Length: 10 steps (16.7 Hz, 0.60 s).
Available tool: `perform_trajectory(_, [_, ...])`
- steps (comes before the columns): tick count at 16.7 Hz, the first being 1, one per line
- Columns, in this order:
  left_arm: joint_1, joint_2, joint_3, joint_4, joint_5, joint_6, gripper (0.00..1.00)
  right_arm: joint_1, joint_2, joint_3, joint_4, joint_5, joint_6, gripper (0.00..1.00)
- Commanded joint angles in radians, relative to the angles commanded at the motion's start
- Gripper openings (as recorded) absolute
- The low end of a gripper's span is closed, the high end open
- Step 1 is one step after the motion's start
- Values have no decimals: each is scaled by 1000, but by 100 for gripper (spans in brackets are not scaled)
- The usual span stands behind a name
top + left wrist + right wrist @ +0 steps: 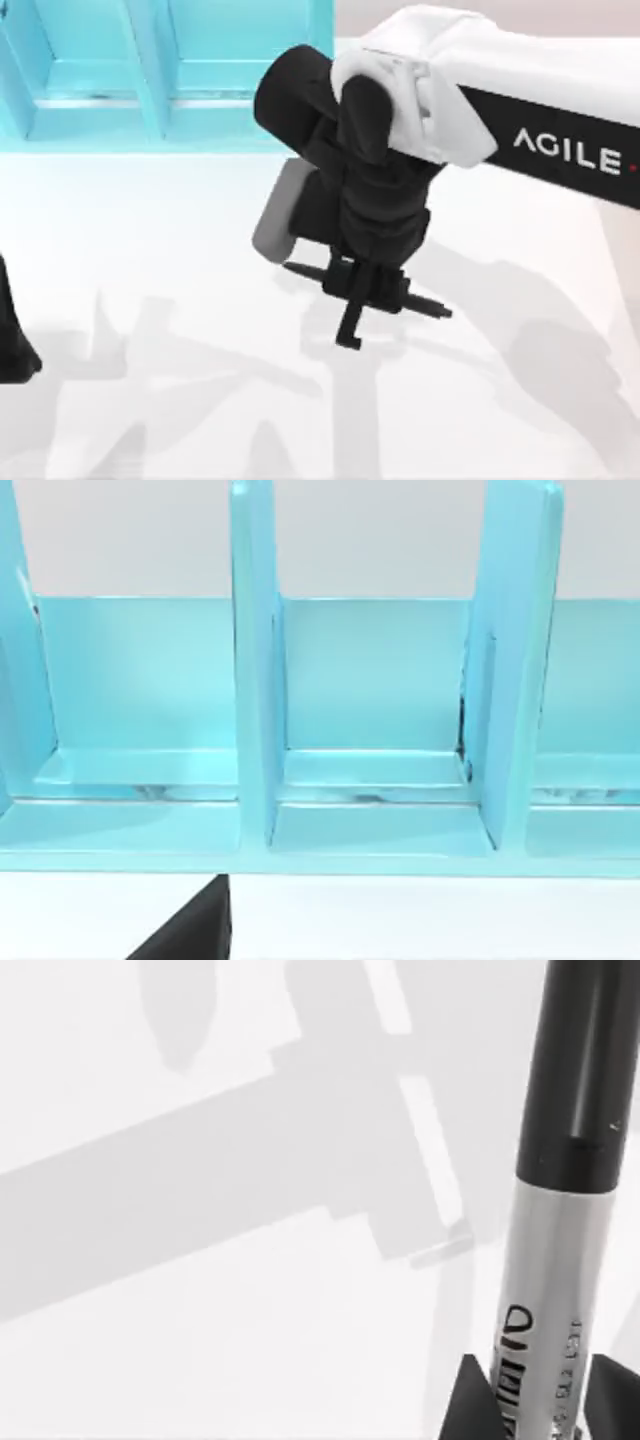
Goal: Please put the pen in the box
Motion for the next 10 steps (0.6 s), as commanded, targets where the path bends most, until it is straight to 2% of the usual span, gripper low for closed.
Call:
perform_trajectory(5, [0,0,0,0,0,0,100,-259,146,229,-210,29,340,0])
perform_trajectory(10, [0,0,0,0,0,0,100,-618,311,501,-479,74,843,0])
